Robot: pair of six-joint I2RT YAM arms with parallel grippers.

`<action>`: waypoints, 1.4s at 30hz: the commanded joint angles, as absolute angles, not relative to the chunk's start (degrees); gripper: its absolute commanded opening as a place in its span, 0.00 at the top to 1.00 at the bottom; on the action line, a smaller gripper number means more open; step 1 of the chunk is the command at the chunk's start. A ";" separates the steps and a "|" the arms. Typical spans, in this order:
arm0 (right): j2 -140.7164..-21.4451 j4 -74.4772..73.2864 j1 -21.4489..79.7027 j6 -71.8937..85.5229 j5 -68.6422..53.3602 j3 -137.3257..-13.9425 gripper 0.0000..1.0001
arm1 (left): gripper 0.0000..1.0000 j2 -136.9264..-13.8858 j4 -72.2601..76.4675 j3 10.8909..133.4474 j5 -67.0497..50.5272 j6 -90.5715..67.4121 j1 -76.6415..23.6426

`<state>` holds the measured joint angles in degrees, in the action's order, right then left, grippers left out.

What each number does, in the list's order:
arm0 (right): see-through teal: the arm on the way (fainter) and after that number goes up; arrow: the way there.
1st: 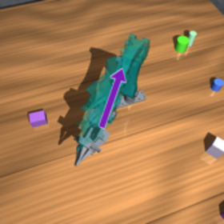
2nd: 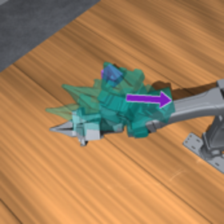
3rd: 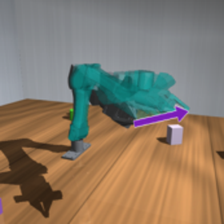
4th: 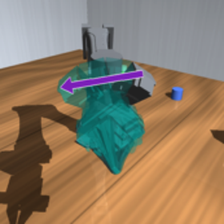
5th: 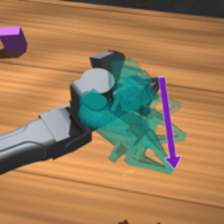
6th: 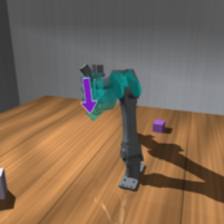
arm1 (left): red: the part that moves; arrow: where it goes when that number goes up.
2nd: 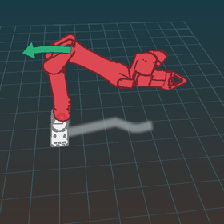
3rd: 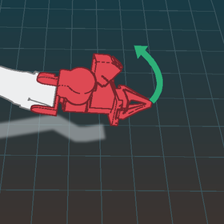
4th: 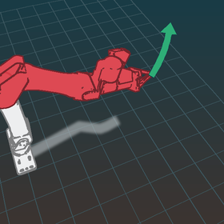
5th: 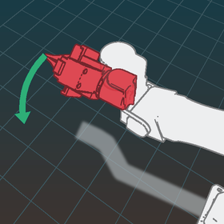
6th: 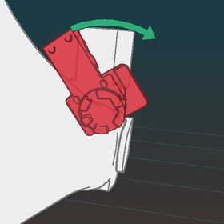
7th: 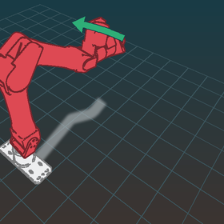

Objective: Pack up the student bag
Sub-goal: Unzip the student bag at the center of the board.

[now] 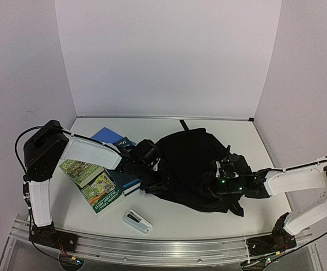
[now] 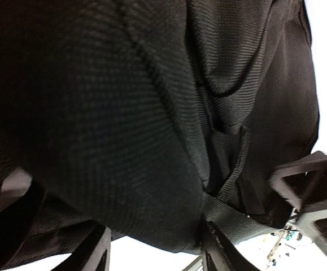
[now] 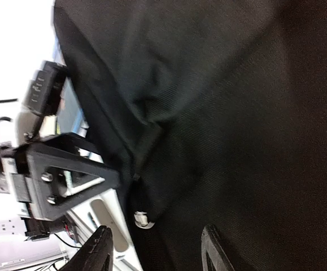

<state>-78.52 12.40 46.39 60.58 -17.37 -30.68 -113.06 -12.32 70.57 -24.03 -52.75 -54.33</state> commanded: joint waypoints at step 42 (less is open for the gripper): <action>-81.84 37.97 48.79 69.08 -18.15 -23.90 1.00 | 1.00 -111.41 -7.06 65.83 -15.56 -51.79 -53.14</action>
<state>-86.02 35.18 48.64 67.59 -18.06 -25.80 -111.57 0.58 66.37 -24.21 -52.56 -55.96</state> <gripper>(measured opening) 0.009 0.028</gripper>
